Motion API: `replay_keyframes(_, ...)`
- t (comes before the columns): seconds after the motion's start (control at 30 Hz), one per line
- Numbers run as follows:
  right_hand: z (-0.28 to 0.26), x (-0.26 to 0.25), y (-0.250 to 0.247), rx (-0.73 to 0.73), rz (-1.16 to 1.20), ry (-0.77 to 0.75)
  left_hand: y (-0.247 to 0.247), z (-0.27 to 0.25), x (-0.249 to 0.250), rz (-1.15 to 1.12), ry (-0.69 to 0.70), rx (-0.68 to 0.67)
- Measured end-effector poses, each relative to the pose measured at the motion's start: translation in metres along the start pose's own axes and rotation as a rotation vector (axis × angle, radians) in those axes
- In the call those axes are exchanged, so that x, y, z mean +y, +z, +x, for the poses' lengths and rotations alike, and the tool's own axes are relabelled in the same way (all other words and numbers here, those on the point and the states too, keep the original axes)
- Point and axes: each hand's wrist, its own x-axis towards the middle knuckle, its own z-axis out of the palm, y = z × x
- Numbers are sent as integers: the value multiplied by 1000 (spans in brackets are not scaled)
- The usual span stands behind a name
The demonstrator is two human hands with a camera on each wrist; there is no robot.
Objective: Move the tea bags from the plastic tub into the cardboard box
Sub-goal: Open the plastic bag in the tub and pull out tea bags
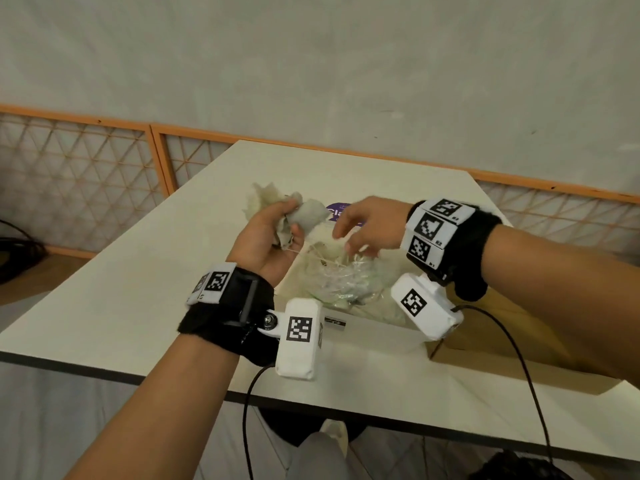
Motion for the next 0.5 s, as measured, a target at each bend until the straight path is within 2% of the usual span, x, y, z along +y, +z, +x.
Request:
replay_keyframes(0.07, 2, -1, 3, -122, -206, -28, -2, 0, 1, -40, 35, 30)
replay_keyframes(0.2, 9, -1, 9, -238, -511, -85, -4, 0, 4, -122, 56, 49)
replay_keyframes(0.4, 17, 2, 12, -348, -571, -54, -7, -3, 6, -219, 54, 22)
replay_keyframes(0.5, 18, 2, 12, -380, -407, -5, -8, -3, 7, -251, 65, 5)
